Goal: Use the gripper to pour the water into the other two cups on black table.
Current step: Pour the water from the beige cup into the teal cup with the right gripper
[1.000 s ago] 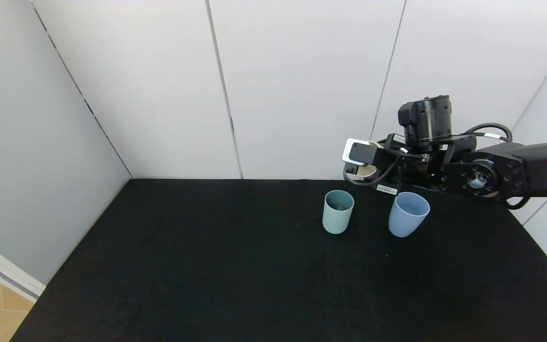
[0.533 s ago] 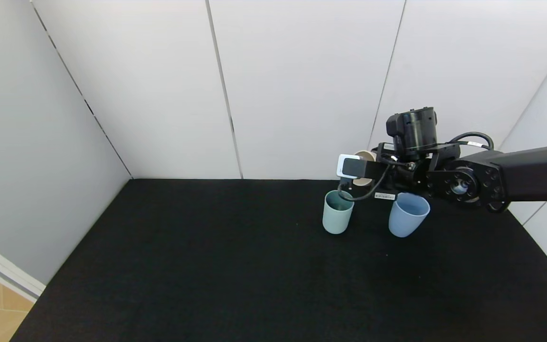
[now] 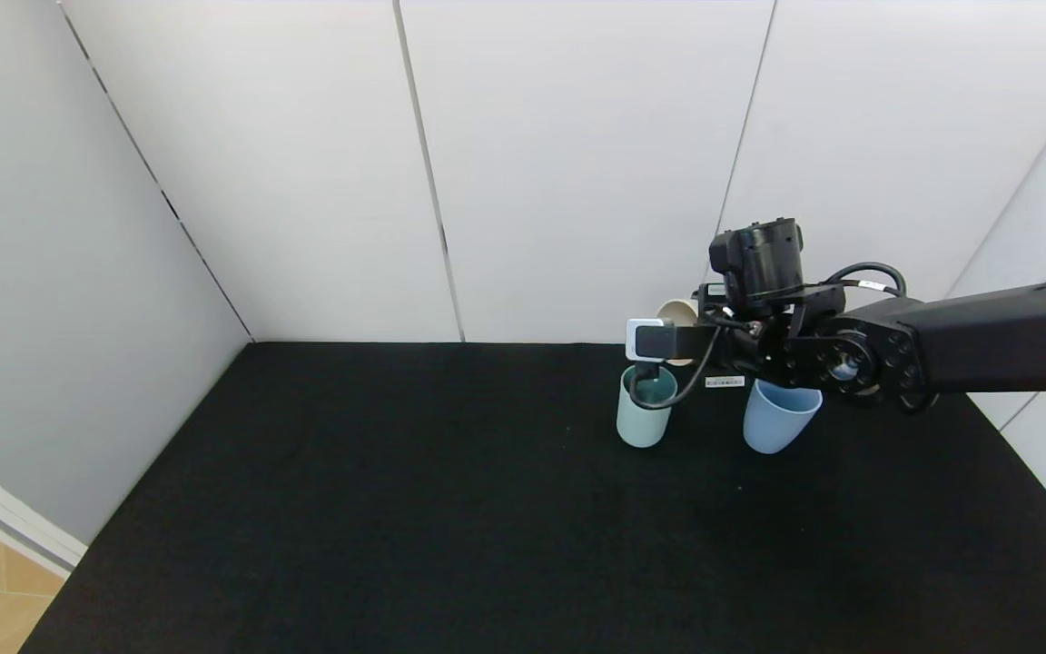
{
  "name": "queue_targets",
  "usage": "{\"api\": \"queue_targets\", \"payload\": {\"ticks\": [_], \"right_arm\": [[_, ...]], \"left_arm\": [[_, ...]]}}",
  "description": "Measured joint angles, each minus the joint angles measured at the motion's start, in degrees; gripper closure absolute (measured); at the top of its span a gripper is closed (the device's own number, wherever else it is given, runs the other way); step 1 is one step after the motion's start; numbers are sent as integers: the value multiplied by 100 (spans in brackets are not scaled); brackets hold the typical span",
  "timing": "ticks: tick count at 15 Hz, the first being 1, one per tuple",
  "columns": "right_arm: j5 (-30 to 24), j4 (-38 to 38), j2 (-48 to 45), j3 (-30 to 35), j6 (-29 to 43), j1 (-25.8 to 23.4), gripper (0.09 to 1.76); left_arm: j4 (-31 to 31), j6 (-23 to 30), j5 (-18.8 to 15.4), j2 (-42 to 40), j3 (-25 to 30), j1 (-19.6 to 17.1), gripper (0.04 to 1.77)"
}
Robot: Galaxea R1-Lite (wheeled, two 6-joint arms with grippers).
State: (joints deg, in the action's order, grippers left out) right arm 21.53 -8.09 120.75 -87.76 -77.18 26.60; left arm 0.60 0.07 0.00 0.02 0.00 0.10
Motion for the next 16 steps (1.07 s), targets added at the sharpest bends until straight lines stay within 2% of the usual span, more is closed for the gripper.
{"api": "queue_targets", "payload": {"ticks": [13, 16], "right_arm": [[327, -13, 202, -110, -780, 167, 57], [545, -15, 246, -110, -929, 204, 57]], "left_arm": [[2, 0, 0, 0, 0, 0, 9], [2, 0, 0, 0, 0, 0, 9]]}}
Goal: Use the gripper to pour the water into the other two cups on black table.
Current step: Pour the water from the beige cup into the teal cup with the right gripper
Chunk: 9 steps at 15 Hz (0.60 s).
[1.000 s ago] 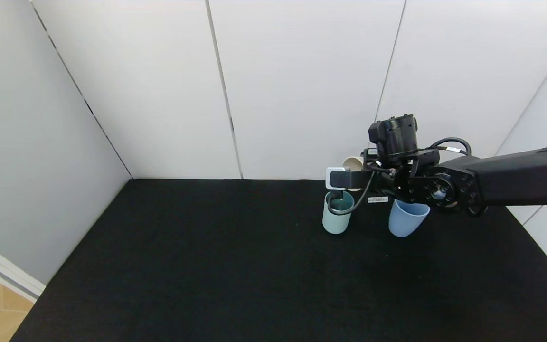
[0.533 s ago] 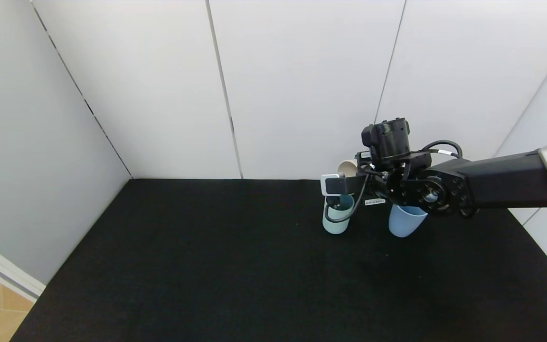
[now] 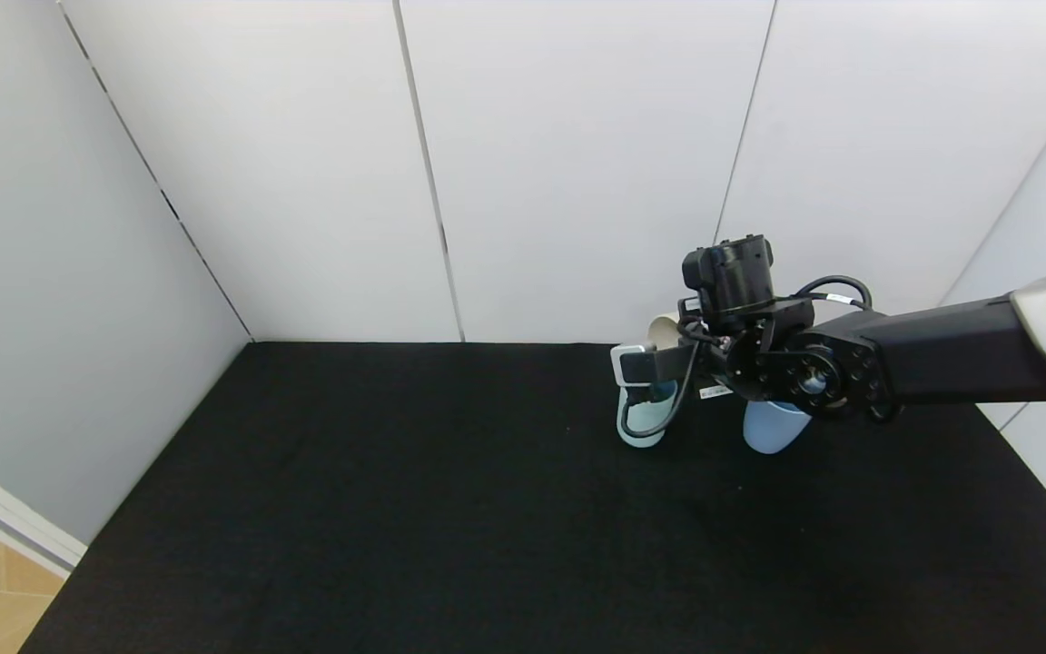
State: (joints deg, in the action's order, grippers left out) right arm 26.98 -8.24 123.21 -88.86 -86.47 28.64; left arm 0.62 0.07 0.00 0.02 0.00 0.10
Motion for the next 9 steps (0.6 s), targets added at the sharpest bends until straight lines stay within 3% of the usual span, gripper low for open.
{"api": "queue_targets", "payload": {"ticks": [9], "right_arm": [[461, -11, 79, -22, -319, 57, 57]], "left_arm": [[0, 0, 0, 0, 0, 0, 9]]}}
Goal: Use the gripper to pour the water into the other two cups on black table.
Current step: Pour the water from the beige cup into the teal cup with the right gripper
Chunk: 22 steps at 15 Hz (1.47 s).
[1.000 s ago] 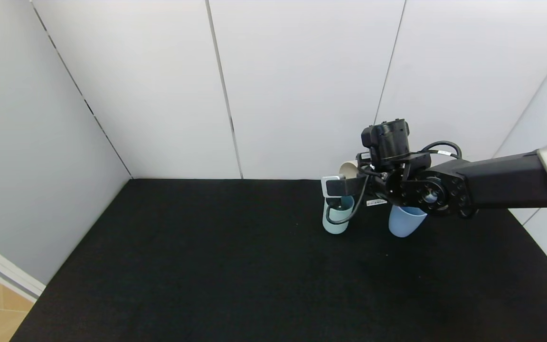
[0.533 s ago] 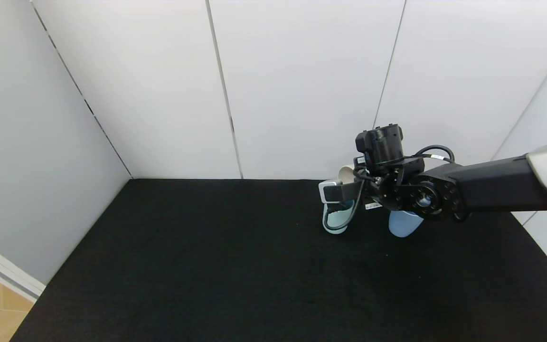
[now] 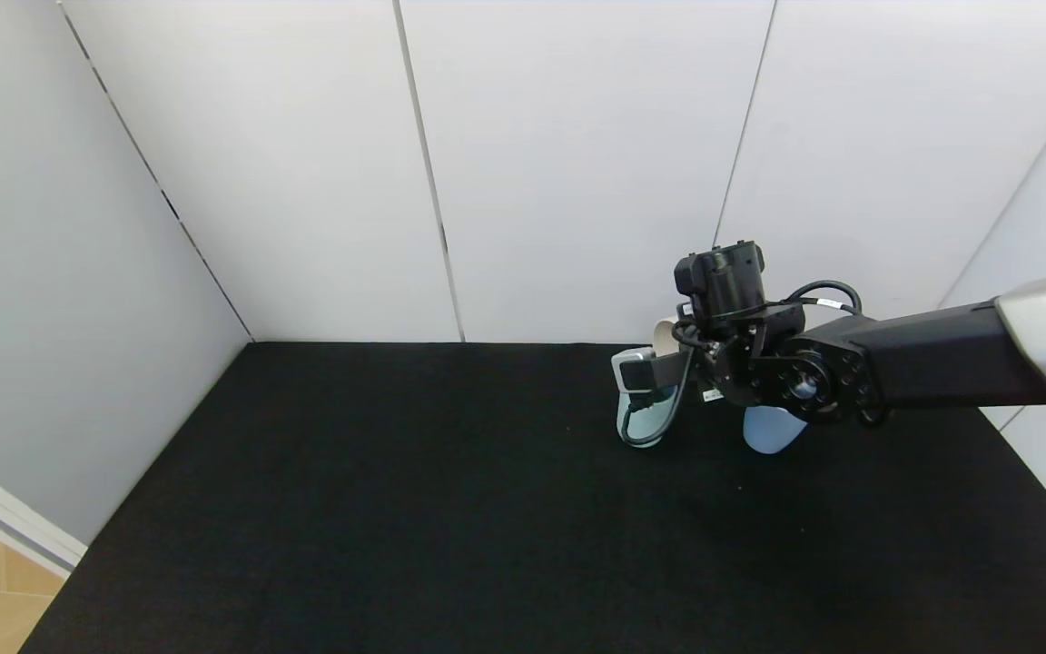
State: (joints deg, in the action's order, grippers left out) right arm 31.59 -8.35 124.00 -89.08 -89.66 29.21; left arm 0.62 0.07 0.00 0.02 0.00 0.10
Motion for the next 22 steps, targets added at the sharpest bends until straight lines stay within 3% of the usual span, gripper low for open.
{"api": "queue_targets", "payload": {"ticks": [11, 15, 22], "right_arm": [[107, -586, 44, 33, -634, -2, 57], [99, -1179, 48, 129, -1029, -11, 57], [0, -1202, -30, 319, -669, 2, 57]], "left_arm": [[0, 2, 0, 0, 0, 0, 9], [0, 2, 0, 0, 0, 0, 9], [0, 0, 0, -2, 0, 0, 9]]}}
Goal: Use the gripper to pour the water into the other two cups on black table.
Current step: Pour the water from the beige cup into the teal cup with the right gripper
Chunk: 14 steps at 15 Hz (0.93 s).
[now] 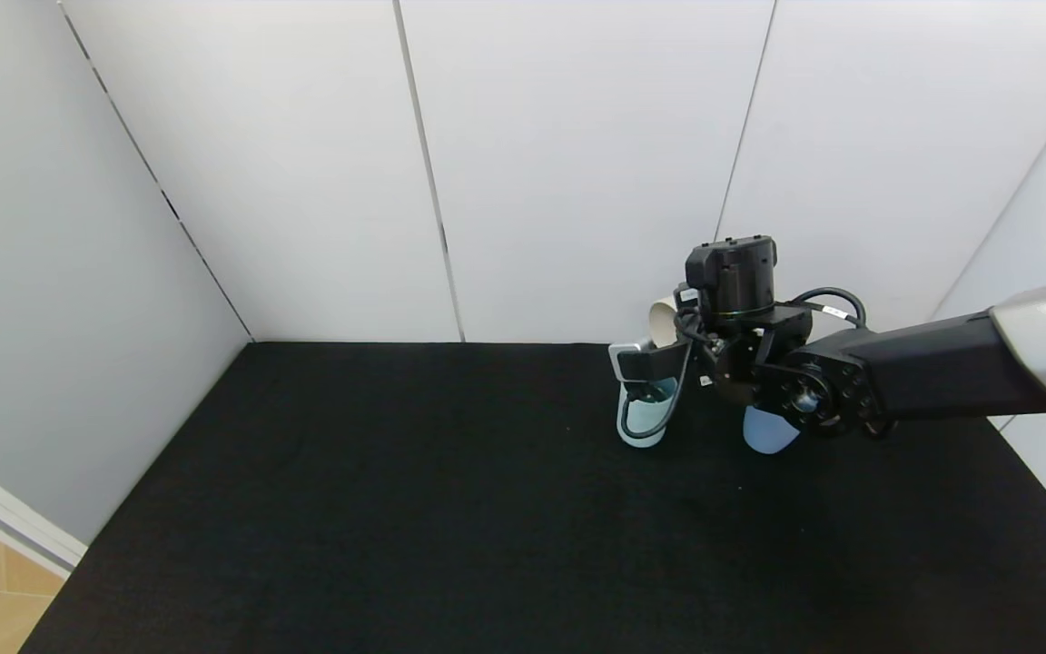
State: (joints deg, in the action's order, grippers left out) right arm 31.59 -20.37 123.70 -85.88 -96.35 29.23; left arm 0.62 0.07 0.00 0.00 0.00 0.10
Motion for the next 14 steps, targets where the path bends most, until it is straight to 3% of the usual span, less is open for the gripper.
{"api": "queue_targets", "payload": {"ticks": [3, 6, 10, 14], "right_arm": [[-234, 183, -190, 273, 831, -35, 57], [-612, 858, -510, 560, 2177, -99, 57], [-1602, 1707, -1080, 730, 4035, -143, 57], [-2417, 1781, -1719, 1075, 5686, -232, 57]], "left_arm": [[-5, 0, 0, 0, 0, 0, 9], [-10, 0, 0, 0, 0, 0, 9], [-2, 0, 0, 0, 0, 0, 9], [-2, 2, 0, 0, 0, 0, 9]]}}
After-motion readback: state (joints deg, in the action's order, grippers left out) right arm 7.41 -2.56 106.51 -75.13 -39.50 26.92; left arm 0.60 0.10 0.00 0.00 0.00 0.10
